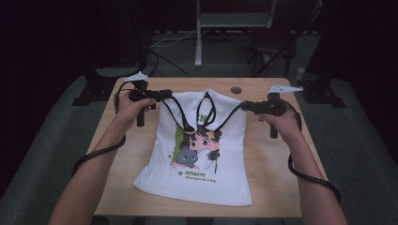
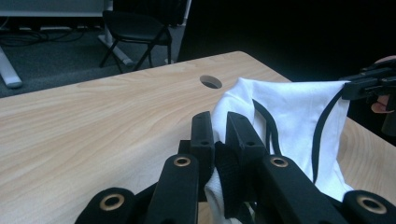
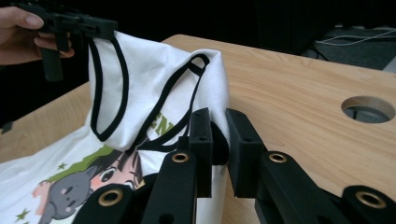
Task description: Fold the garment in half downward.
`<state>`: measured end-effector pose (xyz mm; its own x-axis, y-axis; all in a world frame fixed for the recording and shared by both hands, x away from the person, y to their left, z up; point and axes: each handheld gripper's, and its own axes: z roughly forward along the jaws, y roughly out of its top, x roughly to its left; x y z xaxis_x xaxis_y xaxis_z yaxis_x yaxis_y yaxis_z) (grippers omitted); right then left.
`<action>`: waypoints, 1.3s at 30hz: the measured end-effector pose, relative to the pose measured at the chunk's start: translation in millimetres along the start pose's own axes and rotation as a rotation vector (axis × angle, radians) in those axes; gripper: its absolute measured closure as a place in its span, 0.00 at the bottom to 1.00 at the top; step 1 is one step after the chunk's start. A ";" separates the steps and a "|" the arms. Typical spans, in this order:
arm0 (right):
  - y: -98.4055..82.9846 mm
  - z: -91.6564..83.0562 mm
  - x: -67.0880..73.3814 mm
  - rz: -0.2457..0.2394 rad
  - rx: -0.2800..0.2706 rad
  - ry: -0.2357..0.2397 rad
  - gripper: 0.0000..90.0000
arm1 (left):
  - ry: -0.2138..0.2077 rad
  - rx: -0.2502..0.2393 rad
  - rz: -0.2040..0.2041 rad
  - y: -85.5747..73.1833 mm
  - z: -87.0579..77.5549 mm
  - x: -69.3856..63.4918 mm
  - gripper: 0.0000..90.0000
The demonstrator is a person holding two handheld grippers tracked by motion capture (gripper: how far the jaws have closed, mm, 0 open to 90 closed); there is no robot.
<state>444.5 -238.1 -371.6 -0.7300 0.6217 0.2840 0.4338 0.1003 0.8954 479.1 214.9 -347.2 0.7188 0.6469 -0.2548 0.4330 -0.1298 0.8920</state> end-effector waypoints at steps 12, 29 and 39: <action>-9.8 -5.3 8.1 0.010 -0.012 0.034 0.91 | -0.018 -0.012 0.008 -5.8 -11.6 -8.6 0.91; -24.4 -14.7 19.0 0.016 -0.012 0.015 0.91 | -0.011 -0.019 0.022 -15.7 -25.3 -22.3 0.91; -29.6 -18.4 27.1 0.002 0.004 0.002 0.91 | -0.003 -0.025 0.016 -25.8 -32.1 -26.9 0.91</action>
<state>402.1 -238.5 -384.1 -0.7300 0.6203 0.2869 0.4377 0.1019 0.8933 431.1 225.0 -351.4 0.7274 0.6424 -0.2413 0.4077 -0.1217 0.9050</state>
